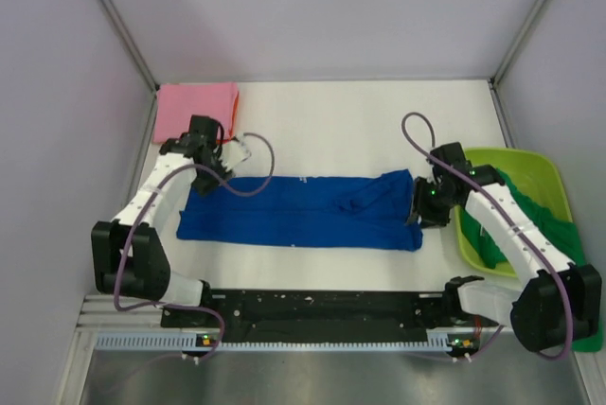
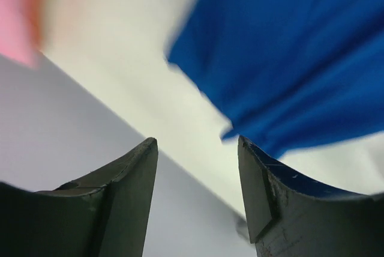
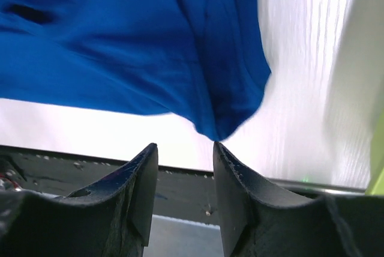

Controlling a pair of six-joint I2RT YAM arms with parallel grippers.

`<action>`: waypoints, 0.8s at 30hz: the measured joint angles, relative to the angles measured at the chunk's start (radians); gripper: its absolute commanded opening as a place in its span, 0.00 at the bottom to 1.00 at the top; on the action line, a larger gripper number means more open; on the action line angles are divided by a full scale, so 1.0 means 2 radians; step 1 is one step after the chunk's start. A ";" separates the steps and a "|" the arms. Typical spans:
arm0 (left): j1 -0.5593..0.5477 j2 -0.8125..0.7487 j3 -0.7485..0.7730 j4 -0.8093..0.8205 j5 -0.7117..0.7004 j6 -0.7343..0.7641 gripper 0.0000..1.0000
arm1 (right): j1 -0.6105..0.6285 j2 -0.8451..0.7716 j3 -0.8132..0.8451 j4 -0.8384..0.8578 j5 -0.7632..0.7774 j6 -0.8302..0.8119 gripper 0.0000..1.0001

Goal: Fold and stack the t-shirts
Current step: Fold the other side of the tshirt into a rectangle

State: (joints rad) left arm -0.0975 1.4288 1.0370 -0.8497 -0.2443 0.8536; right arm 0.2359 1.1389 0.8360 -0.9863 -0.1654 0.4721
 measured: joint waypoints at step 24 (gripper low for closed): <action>-0.353 0.272 0.231 0.136 0.348 -0.043 0.48 | -0.015 0.318 0.184 0.205 -0.053 -0.030 0.08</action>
State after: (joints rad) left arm -0.8043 1.9732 1.4986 -0.5774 0.4526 0.7681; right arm 0.2066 1.7748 1.2034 -0.5770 -0.2722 0.4129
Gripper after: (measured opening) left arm 0.565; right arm 0.208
